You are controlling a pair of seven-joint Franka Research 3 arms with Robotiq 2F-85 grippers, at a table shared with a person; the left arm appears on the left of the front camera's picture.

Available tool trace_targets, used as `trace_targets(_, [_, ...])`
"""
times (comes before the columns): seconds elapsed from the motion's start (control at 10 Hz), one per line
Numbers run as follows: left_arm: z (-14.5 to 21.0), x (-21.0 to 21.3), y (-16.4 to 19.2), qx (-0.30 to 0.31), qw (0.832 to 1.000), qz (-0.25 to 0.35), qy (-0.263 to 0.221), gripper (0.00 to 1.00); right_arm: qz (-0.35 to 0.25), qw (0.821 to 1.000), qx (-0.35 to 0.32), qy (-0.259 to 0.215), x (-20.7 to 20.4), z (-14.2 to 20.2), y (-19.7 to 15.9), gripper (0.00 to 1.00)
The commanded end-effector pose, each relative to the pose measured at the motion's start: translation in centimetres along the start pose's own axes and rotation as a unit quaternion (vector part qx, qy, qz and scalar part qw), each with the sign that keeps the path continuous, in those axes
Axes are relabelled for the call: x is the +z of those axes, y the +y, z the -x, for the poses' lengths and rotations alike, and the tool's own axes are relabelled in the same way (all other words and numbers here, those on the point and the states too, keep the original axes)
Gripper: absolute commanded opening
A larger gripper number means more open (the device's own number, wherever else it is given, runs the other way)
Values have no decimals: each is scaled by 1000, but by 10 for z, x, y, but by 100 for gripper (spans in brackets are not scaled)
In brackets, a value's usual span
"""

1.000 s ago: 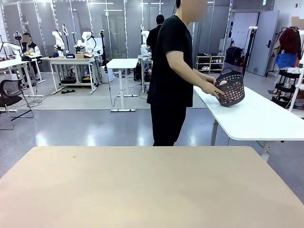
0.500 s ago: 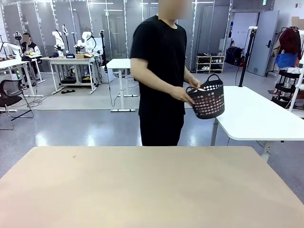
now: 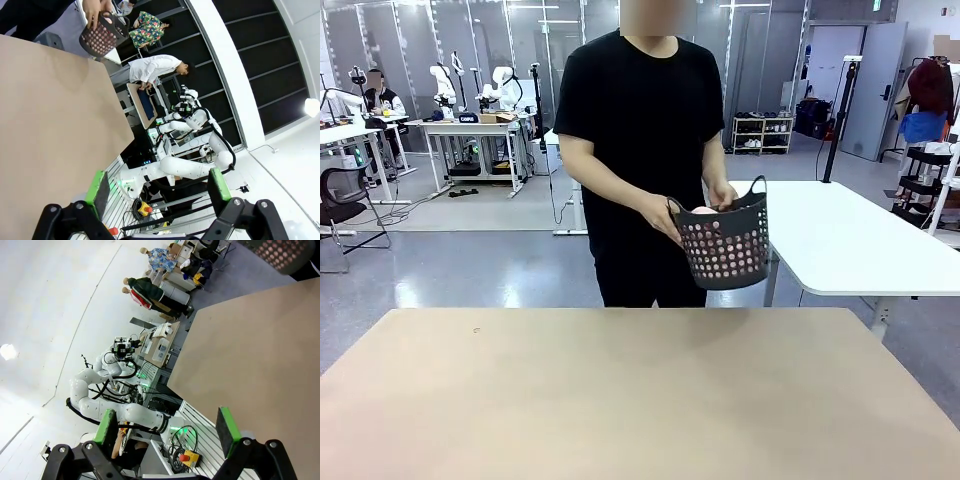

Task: Fold the towel.
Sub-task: Grab the top end of the 100 cm Hotel Towel extended by the human.

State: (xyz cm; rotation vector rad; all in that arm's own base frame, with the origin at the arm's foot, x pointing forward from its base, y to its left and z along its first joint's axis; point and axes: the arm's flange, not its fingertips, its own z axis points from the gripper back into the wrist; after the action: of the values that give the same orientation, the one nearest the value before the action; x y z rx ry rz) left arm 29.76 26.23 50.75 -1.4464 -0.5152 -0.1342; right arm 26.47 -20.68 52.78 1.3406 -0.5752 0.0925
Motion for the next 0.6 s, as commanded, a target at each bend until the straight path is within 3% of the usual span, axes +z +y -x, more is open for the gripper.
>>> trace_targets(0.0, [1,2,0,-2,1000,5,2,100,-5,1000,11,-3,1,-2,2,100])
trace_targets(0.5, [1,2,0,-2,1000,5,2,100,-5,1000,11,-3,1,-2,2,100])
